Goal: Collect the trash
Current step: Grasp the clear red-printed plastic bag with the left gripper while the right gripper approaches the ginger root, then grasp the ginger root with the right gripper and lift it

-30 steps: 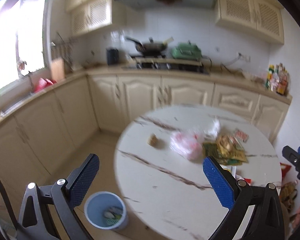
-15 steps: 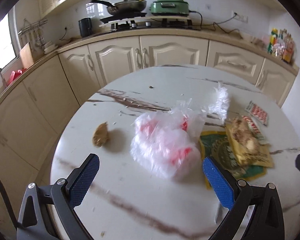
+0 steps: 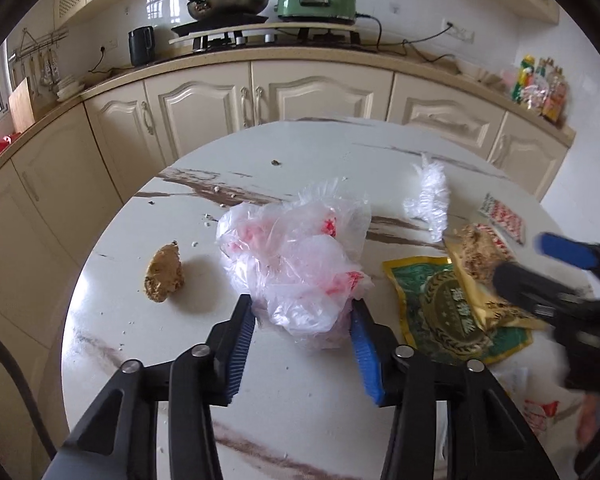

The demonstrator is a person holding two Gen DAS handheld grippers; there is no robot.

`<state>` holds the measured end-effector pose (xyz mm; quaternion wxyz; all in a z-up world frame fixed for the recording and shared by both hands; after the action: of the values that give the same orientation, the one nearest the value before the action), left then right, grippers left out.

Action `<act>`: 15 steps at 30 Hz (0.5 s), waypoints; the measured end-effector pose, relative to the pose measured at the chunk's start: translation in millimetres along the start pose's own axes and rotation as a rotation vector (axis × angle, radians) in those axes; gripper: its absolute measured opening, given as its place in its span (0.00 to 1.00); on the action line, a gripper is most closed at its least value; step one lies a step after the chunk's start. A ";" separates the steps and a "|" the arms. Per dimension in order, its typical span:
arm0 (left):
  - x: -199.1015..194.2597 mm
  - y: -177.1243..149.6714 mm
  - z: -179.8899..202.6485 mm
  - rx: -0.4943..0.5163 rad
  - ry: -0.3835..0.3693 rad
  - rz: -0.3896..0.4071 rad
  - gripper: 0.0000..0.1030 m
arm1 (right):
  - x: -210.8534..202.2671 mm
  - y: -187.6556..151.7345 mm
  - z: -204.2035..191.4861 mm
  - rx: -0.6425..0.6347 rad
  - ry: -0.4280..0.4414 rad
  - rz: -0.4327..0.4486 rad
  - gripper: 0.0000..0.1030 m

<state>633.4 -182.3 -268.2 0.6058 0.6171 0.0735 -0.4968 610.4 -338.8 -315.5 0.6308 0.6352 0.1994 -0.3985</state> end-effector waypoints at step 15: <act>-80.4 -34.0 -16.8 -0.027 -0.157 0.094 0.14 | 5.6 -6.4 -14.7 -0.010 0.037 -0.041 0.43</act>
<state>578.9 -118.7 -238.5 0.6407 0.5709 0.0036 -0.5135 612.7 -325.3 -325.5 0.6218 0.6353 0.2260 -0.3984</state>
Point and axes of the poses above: each gripper's, at about its wrist camera, not at the fingertips, and x roughly the way its jaws point, z to its right, y to its top, the point moved 2 cm from there along x, roughly the way its jaws point, and after that the axes turned 15 degrees about -y, right-handed, at the moved point
